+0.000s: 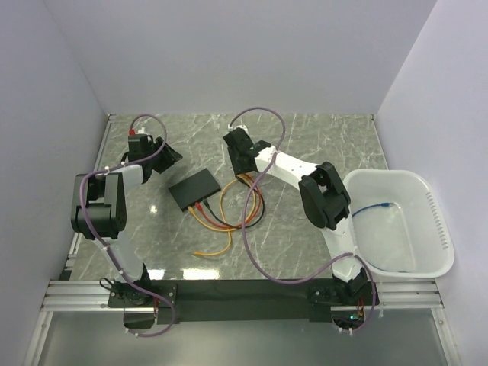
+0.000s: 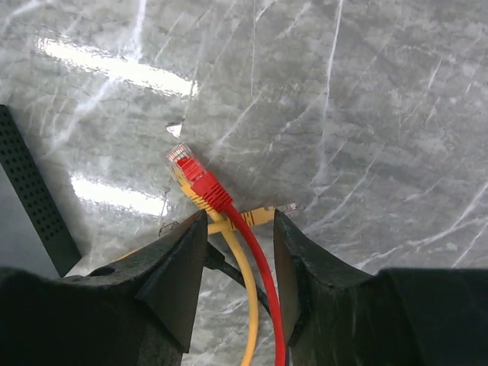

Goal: Insert the plug into the switch port

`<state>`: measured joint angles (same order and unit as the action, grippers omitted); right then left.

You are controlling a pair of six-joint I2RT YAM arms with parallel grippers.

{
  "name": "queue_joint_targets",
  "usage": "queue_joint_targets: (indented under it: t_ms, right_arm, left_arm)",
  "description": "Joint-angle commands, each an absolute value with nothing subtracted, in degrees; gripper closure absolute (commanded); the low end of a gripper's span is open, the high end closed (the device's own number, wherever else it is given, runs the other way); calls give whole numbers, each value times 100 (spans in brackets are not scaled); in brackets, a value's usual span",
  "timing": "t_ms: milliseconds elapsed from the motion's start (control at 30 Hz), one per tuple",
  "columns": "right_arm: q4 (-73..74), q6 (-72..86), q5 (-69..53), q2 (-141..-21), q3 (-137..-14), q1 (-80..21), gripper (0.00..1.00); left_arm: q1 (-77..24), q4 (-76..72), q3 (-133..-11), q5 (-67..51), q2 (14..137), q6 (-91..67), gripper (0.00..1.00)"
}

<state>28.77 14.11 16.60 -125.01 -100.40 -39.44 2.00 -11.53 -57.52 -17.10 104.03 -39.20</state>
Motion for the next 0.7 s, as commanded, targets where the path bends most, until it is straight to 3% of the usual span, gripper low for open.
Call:
queue_joint_targets:
  t_ms: [0,233,500,667]
  right_arm:
    - [2830,1564,1837,-12322,-9810,-3929,52]
    - [2830,1626,1898,-12410,-9668,-3911,53]
    - [2742,1661,1881,-12279,-9528,-3885,62]
    - [2452,1635,1942,-11778,-9229,-3955,59]
  left_arm:
    - [264,-1485,-5704,-1925,10160,-3911,47]
    - [290,-1512,-5669,-1969,10160,-3920,48]
    - [308,-1529,-5660,-1995,10239,-3929,50]
    - [316,-1529,-5669,-2004,10248,-3937,50]
